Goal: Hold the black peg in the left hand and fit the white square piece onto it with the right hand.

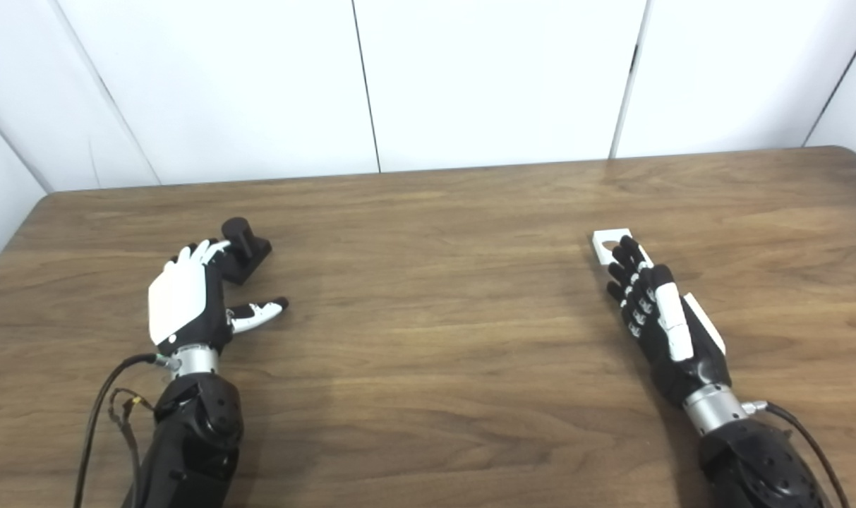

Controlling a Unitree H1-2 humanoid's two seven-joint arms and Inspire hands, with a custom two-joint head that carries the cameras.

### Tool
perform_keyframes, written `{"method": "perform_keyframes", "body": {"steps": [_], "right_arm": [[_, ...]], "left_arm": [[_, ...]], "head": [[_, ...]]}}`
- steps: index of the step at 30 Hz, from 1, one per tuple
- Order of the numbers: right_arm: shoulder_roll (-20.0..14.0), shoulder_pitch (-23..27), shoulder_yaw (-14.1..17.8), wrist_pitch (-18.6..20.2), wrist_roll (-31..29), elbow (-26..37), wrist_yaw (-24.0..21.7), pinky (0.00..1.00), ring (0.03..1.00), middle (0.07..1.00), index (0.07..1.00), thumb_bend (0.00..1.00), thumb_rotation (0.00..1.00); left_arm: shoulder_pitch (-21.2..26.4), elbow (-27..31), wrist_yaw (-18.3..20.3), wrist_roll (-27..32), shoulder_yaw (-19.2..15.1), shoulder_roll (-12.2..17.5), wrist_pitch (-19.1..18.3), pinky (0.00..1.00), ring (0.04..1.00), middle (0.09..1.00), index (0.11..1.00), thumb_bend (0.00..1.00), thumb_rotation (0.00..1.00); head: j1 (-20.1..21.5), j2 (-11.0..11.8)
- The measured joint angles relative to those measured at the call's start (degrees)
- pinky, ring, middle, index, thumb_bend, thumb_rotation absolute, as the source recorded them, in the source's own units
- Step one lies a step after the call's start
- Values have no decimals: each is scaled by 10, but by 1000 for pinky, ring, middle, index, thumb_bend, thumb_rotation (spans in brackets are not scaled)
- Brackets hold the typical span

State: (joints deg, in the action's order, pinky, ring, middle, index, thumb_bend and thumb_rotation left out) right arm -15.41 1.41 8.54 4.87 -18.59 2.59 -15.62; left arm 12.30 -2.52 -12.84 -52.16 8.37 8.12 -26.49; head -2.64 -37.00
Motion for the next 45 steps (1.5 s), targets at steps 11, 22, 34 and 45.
{"method": "perform_keyframes", "body": {"steps": [11, 22, 34, 45], "right_arm": [[0, 0, 0, 0, -2, 0, 0, 1000, 1000, 1000, 1000, 668, 957], [0, 1, 0, 0, -2, -3, -1, 1000, 1000, 1000, 1000, 672, 963], [-1, 2, 1, 0, -4, -4, -6, 1000, 1000, 1000, 1000, 652, 959], [-3, 2, 1, 0, -4, -6, -11, 1000, 1000, 1000, 1000, 641, 956]], "left_arm": [[-16, 103, 71, -17, -51, -15, -4, 972, 978, 925, 864, 859, 340], [-19, 164, 142, -45, -105, -42, -5, 881, 972, 920, 863, 847, 293], [41, 51, 156, -110, -89, 4, -5, 950, 960, 902, 750, 820, 402], [64, -20, 158, -120, -63, 25, -5, 955, 952, 906, 742, 839, 507]], "head": [[-4, 0], [-8, 4], [-6, 6], [-5, 8]]}}
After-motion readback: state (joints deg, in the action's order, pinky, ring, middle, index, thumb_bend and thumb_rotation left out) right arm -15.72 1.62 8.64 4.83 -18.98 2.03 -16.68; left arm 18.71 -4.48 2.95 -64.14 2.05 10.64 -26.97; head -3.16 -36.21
